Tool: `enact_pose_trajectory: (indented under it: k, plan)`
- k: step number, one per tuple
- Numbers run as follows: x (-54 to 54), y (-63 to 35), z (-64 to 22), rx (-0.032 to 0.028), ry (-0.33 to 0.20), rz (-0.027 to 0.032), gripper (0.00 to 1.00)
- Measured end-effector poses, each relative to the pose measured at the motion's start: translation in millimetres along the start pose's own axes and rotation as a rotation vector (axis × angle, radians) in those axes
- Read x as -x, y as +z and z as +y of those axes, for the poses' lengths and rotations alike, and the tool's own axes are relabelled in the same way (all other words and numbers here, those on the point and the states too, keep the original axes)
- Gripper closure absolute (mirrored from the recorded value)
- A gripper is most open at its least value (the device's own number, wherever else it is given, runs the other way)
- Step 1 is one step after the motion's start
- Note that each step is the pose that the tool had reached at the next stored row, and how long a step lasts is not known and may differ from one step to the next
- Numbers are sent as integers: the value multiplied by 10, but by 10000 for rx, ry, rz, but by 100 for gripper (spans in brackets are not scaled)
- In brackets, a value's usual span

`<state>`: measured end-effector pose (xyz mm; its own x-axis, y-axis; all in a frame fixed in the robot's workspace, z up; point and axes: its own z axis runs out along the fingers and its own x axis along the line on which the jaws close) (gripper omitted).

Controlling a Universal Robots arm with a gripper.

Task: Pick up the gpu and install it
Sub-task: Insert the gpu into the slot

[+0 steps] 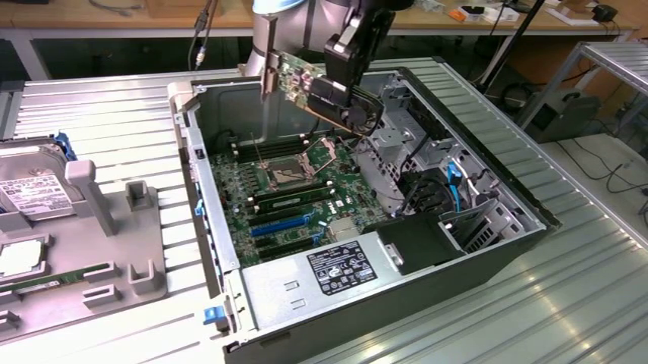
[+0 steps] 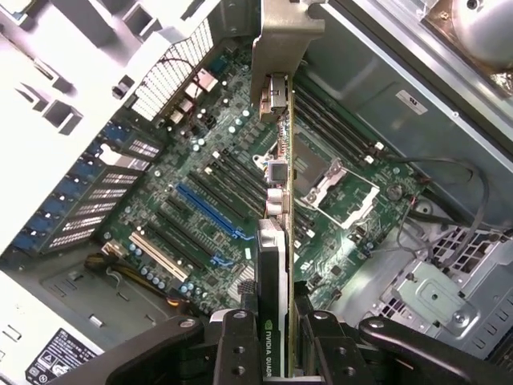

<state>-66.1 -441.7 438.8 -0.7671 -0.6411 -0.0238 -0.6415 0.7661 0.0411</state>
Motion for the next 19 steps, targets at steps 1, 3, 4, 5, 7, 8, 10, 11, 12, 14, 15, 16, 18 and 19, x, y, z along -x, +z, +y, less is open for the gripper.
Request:
enact_pose_trajectory:
  k: [1,3,4,5,7,8,10,11,12,14,15,16,18,19]
  plan:
    - [0,0,0,1,-64,3,73]
    - [0,0,0,5,-205,8,73]
    - [0,0,0,7,-300,12,73]
    - [0,0,0,9,-363,15,73]
    - [0,0,0,11,-478,20,73]
    - [0,0,0,14,-563,23,73]
    - [0,0,0,15,-643,27,73]
    - [0,0,0,17,-724,30,73]
    - [0,0,0,19,-776,32,73]
    - [0,0,0,21,-900,37,73]
    - [0,0,0,22,-914,38,73]
    - [0,0,0,22,-915,38,73]
    - [0,0,0,22,-915,38,73]
    - [0,0,0,22,-918,38,73]
